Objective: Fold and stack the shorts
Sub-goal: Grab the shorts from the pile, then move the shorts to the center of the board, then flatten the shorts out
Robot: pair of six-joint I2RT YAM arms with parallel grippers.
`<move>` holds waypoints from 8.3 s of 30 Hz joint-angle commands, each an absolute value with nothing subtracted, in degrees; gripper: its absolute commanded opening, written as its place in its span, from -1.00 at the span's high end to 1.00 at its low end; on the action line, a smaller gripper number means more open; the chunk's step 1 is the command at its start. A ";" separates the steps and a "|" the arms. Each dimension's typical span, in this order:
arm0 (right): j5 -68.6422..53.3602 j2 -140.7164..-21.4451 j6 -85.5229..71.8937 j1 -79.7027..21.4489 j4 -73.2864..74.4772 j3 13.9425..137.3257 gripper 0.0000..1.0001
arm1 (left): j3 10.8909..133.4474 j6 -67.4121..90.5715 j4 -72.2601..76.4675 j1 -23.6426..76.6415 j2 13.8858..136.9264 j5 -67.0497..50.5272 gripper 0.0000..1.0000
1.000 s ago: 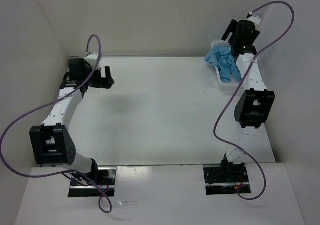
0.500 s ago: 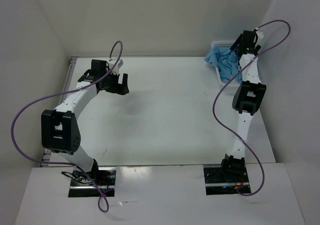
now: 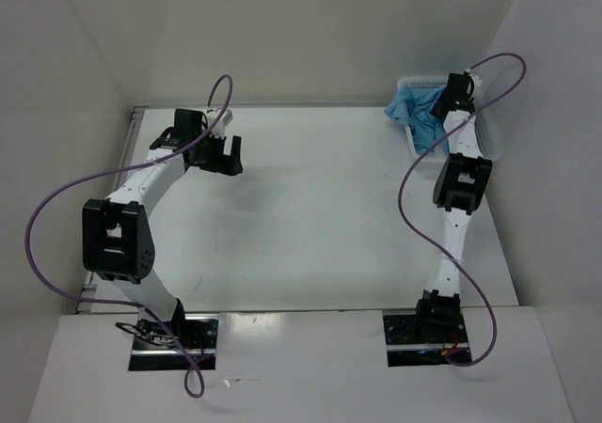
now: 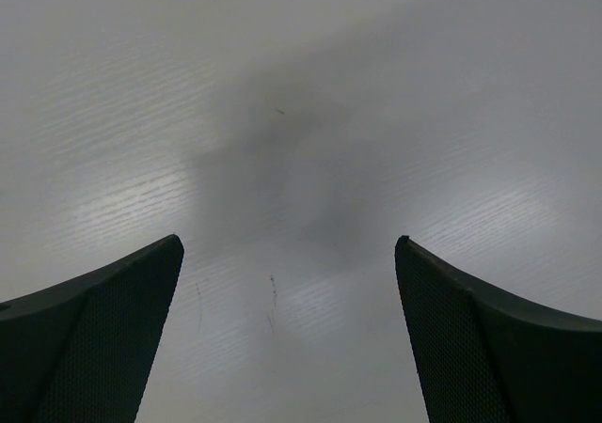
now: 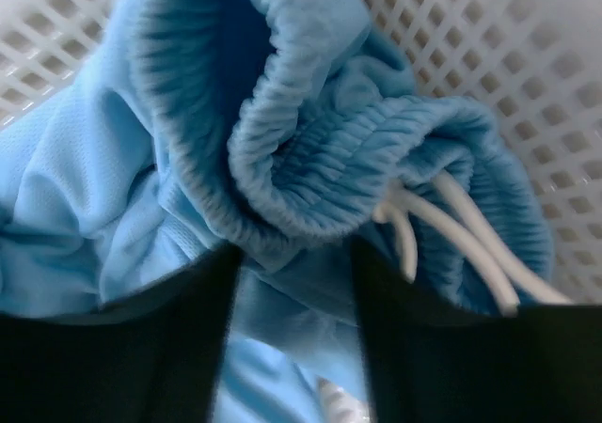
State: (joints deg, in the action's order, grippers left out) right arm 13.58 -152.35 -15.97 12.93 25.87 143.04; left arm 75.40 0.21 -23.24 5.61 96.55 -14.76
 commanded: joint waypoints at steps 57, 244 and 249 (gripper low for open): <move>-3.52 -112.07 -10.74 -26.54 17.15 123.42 -0.68 | 55.11 0.00 -13.79 1.93 61.00 -2.37 -1.00; 6.87 -66.64 18.38 -46.68 35.34 50.96 -0.46 | 42.87 0.00 -46.94 -1.14 54.91 -0.06 -0.35; -0.86 -57.93 6.27 -29.51 12.31 48.71 -0.58 | 52.28 0.00 -27.75 -2.37 70.63 0.17 -0.43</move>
State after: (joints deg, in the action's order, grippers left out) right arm 2.57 -61.32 15.33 -37.80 29.76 48.29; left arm 47.16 0.14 -42.57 -1.32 64.03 1.23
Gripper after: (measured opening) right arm 0.786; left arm 0.711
